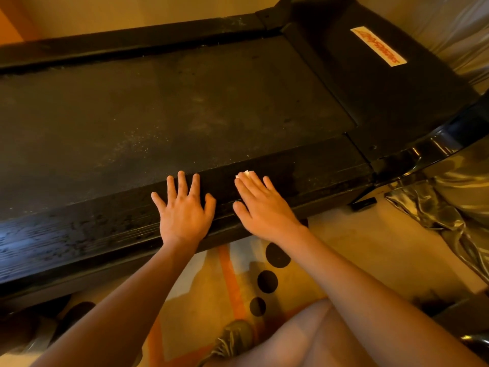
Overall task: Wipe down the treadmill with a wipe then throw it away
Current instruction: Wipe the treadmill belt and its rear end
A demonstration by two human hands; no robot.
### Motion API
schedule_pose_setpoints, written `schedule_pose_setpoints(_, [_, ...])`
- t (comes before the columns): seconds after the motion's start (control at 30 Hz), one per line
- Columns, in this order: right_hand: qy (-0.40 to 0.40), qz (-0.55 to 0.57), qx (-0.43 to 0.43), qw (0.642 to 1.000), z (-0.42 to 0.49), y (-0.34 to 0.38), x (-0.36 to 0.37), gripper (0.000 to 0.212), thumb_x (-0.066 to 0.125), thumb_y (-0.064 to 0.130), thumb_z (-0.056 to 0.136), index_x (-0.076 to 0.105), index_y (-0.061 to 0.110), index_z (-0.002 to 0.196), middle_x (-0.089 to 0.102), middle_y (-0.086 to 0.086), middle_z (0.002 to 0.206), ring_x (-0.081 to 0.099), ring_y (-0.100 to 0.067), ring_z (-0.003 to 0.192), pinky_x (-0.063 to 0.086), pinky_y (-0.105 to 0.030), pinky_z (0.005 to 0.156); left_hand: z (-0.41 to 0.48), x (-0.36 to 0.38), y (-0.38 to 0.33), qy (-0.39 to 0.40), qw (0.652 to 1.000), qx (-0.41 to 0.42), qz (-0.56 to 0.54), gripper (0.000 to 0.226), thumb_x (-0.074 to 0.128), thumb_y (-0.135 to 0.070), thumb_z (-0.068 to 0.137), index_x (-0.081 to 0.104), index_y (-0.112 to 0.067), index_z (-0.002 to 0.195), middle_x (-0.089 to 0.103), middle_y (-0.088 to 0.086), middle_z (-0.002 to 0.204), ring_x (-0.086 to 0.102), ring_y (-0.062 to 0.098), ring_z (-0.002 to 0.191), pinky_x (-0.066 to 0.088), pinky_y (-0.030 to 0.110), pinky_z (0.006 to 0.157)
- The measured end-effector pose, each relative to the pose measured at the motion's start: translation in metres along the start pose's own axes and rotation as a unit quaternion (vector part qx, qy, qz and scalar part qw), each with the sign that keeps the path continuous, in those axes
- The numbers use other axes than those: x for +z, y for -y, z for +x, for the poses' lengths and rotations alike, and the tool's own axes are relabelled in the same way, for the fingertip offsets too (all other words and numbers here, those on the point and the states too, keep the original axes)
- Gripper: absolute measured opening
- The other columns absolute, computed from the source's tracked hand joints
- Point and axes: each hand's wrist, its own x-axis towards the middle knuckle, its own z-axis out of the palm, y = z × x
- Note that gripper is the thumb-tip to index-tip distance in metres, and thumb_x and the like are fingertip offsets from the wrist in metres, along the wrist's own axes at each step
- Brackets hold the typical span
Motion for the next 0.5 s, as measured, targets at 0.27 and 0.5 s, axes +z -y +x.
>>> schedule_pose_setpoints(0.27, [-0.016, 0.035, 0.066, 0.997, 0.016, -0.01, -0.008, 0.058, 0.008, 0.042, 0.111, 0.013, 0.02, 0.164, 0.005, 0.003, 0.172, -0.006, -0.012, 0.158, -0.008, -0.039, 0.126, -0.001, -0.003, 0.0, -0.005, 1.0, 0.0, -0.013, 0.062, 0.023, -0.05, 0.106, 0.018, -0.027, 0.163, 0.009, 0.008, 0.171, 0.0, 0.032, 0.158, 0.004, 0.067, 0.122])
schedule_pose_setpoints(0.5, [-0.031, 0.009, 0.109, 0.994, 0.013, -0.048, -0.011, 0.058, 0.006, 0.043, 0.111, 0.01, 0.022, 0.164, 0.002, 0.005, 0.172, -0.008, -0.009, 0.157, -0.01, -0.038, 0.125, -0.001, -0.001, -0.001, -0.019, 1.0, 0.002, -0.023, 0.059, 0.026, -0.045, 0.107, 0.023, -0.026, 0.162, 0.013, 0.009, 0.171, 0.003, 0.032, 0.158, 0.004, 0.066, 0.122])
